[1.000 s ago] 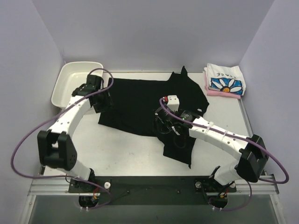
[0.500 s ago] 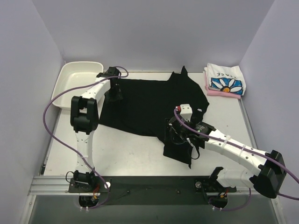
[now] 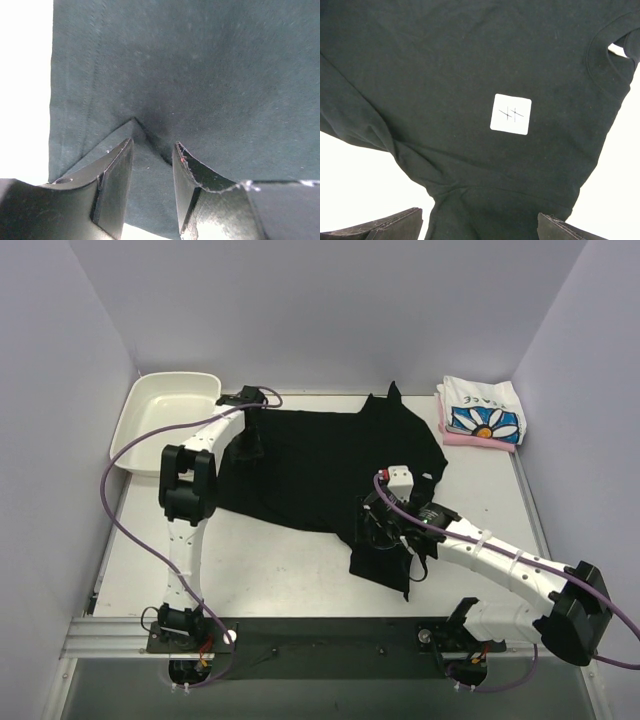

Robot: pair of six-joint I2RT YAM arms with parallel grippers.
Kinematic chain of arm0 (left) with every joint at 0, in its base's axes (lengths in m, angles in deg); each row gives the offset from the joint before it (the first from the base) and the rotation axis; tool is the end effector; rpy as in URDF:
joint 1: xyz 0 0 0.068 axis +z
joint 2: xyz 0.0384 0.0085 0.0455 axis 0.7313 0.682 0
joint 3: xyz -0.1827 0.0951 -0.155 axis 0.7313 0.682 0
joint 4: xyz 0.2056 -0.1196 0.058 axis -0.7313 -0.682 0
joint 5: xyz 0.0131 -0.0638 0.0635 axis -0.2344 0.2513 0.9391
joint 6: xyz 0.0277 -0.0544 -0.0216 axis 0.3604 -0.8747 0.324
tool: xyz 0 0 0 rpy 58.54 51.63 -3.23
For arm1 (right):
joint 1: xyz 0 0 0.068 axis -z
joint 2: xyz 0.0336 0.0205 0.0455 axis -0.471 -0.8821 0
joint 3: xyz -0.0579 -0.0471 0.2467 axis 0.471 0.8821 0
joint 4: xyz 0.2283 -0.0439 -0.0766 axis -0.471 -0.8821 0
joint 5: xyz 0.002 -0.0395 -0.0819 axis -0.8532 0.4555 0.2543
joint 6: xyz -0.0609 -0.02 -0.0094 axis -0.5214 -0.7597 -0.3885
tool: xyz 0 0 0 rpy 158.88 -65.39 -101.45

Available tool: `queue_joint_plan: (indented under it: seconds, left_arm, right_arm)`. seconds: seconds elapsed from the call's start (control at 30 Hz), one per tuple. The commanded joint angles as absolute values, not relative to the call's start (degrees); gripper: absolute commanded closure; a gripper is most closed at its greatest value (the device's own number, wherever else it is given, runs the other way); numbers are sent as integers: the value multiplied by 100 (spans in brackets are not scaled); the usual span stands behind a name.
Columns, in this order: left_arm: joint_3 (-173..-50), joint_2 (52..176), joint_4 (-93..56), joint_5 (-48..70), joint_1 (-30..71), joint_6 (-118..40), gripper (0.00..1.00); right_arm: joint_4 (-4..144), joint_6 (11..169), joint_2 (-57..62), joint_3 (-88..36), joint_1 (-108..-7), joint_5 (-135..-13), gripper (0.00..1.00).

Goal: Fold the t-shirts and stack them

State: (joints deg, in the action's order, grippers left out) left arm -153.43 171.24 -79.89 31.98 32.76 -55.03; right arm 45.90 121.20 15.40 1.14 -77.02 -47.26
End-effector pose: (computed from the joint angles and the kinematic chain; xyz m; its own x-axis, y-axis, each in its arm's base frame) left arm 0.4382 -0.0999 0.1613 -0.9277 -0.2366 -0.2889 -0.2714 0.9586 0.0866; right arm 0.1751 0.1758 0.2387 -0.7076 0.0709 -0.7031 -0.1591 0.9534 0.2562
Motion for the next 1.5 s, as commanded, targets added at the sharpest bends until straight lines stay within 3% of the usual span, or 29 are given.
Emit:
queue_joint_plan:
  seconds: [0.0,0.23,0.37,0.47,0.5,0.6,0.9,1.2,1.47]
  left_arm:
    - [-15469,17211,-8151,3378,3197,-5434,54]
    - [-15355,17255,-8116,3386,3162,-5460,57]
    - [-15223,17255,-8073,3378,3171,-5486,66]
    - [-15117,17237,-7994,3360,3162,-5513,79]
    - [-15065,17228,-7976,3360,3162,-5521,89]
    - [-14968,17184,-7941,3377,3162,-5530,100]
    - [-14520,16405,-7827,3386,3162,-5530,100]
    - [-12491,14330,-7194,3290,3153,-5653,100]
    - [-11559,13555,-7027,3237,3092,-5767,100]
  right_arm:
    - [4621,12123,1511,247,-7688,-4689,0]
    - [4648,12158,1555,335,-7688,-4715,0]
    - [4648,12176,1564,362,-7696,-4715,0]
    - [4657,12185,1547,379,-7688,-4715,0]
    - [4648,12176,1546,371,-7696,-4715,0]
    - [4665,12202,1529,379,-7696,-4742,0]
    - [4718,12229,1494,406,-7705,-4786,0]
    - [4788,12264,1423,414,-7846,-4829,0]
    - [4771,12273,1485,467,-7907,-4847,0]
